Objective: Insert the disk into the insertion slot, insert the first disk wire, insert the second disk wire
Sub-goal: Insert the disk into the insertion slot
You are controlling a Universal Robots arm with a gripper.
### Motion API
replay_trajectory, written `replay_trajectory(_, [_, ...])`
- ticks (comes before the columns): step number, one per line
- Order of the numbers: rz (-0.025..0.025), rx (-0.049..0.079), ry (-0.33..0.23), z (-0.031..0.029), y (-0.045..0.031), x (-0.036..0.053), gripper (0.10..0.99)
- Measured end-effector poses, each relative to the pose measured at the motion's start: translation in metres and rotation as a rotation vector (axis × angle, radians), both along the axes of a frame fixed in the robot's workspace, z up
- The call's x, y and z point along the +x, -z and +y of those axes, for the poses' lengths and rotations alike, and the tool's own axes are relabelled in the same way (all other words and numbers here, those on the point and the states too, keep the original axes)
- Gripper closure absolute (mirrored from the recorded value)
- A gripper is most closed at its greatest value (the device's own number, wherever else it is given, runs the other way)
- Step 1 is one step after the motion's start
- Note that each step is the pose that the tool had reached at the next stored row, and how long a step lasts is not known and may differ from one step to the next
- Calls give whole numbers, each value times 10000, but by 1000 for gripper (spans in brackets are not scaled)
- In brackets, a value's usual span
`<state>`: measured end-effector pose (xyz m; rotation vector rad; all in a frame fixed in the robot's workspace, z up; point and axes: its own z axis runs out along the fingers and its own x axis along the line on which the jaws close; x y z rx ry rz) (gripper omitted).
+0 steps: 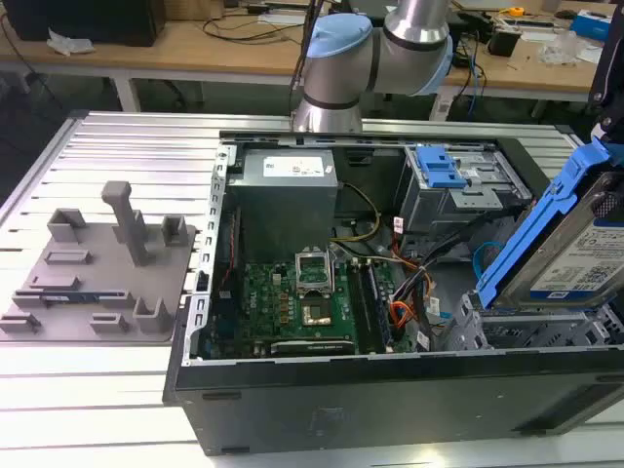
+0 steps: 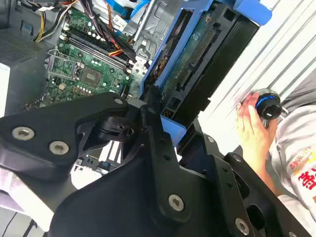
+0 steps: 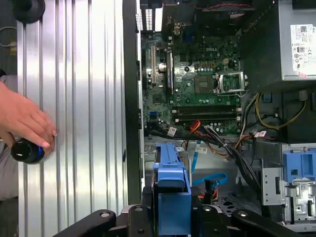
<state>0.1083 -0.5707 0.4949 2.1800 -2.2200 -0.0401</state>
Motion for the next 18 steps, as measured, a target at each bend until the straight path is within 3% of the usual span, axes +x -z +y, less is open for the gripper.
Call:
replay_trajectory(9, [0, 0, 0, 0, 0, 0, 722])
replay_trajectory(10, [-3, 53, 0, -1, -1, 0, 722])
replay_trajectory(11, [-15, 258, -1, -4, 0, 0, 722])
replay_trajectory(12, [-39, 644, -1, -10, 0, 0, 722])
replay_trajectory(15, [-57, 686, -2, -11, 0, -4, 722])
replay_trajectory(16, [-92, 686, -11, -11, 0, -4, 722])
replay_trajectory(17, [-239, 687, -24, -11, 0, -4, 722])
replay_trajectory(18, [-289, 686, -26, -11, 0, -5, 722])
